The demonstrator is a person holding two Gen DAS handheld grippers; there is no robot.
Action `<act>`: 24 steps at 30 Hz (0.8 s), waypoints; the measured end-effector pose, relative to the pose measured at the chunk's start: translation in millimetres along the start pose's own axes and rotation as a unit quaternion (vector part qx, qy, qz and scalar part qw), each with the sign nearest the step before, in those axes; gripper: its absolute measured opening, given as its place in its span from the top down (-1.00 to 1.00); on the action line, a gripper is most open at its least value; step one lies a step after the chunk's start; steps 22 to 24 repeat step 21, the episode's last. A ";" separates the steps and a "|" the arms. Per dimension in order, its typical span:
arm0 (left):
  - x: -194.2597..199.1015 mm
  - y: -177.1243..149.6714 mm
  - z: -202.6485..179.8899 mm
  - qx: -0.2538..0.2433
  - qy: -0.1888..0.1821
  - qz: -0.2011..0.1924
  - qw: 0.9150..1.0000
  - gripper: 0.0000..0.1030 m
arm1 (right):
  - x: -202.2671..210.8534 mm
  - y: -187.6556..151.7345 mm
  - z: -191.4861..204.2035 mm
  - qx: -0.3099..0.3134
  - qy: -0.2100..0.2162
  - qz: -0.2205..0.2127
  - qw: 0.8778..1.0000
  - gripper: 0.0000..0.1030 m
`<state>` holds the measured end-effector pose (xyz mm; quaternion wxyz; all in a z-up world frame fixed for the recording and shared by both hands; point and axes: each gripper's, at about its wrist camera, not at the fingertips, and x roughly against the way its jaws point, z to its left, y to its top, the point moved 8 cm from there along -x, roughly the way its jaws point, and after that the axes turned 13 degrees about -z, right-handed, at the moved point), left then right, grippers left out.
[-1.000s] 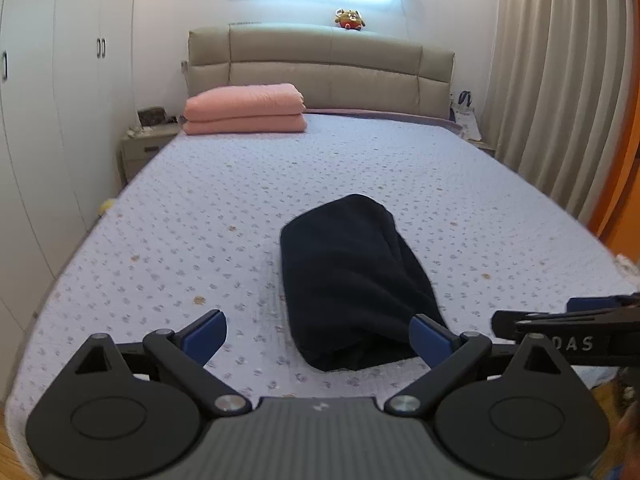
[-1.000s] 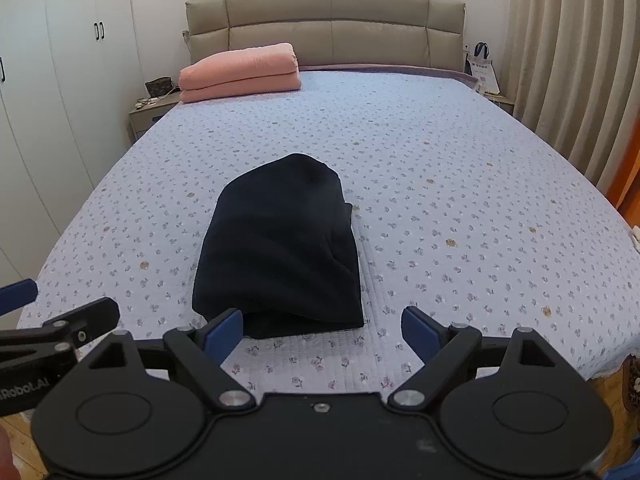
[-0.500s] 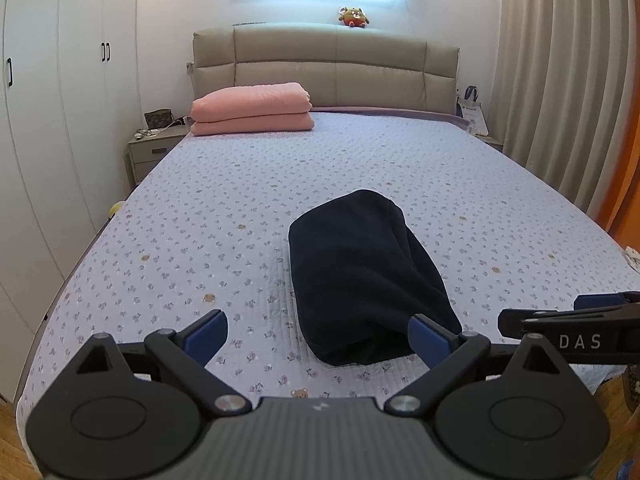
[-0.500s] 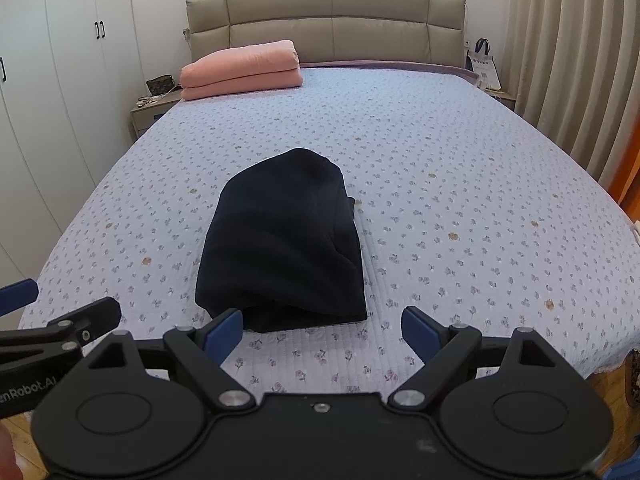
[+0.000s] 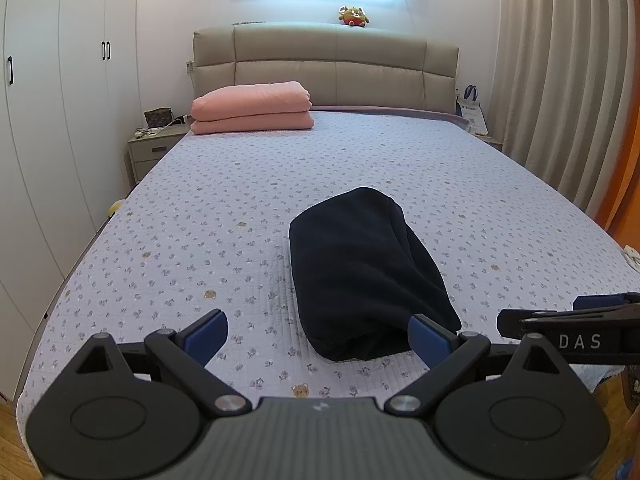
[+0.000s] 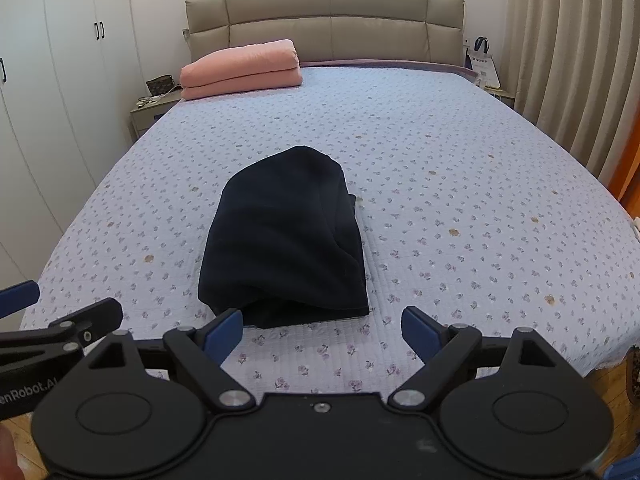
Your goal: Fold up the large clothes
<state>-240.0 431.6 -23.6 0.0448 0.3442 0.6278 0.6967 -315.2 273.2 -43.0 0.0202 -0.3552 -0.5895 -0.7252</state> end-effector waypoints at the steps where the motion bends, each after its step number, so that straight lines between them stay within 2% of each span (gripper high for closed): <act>1: 0.5 -0.2 -0.4 0.000 0.000 0.000 1.000 -0.91 | 0.1 0.1 -0.1 -0.001 0.000 0.001 1.000 -0.99; 10: 0.8 -5.2 -5.0 0.002 -0.005 0.011 1.000 -0.87 | 2.0 -1.5 -1.4 -0.011 -0.001 0.000 1.000 -0.99; 13: 1.5 -5.0 -5.8 0.000 -0.002 0.007 1.000 -0.86 | 2.9 -0.9 -0.3 -0.011 -0.001 -0.001 1.000 -0.99; 17: 5.1 -2.7 -4.3 0.024 -0.020 -0.009 0.999 -0.78 | 3.3 -0.1 1.4 -0.008 0.001 -0.001 1.000 -0.99; 21: 7.8 -0.6 -7.9 -0.001 -0.008 -0.022 1.000 -0.80 | 3.4 0.2 2.3 -0.008 0.001 -0.001 1.000 -0.99; 24: 7.8 -0.6 -7.9 -0.001 -0.008 -0.022 1.000 -0.80 | 3.4 0.2 2.3 -0.008 0.001 -0.001 1.000 -0.99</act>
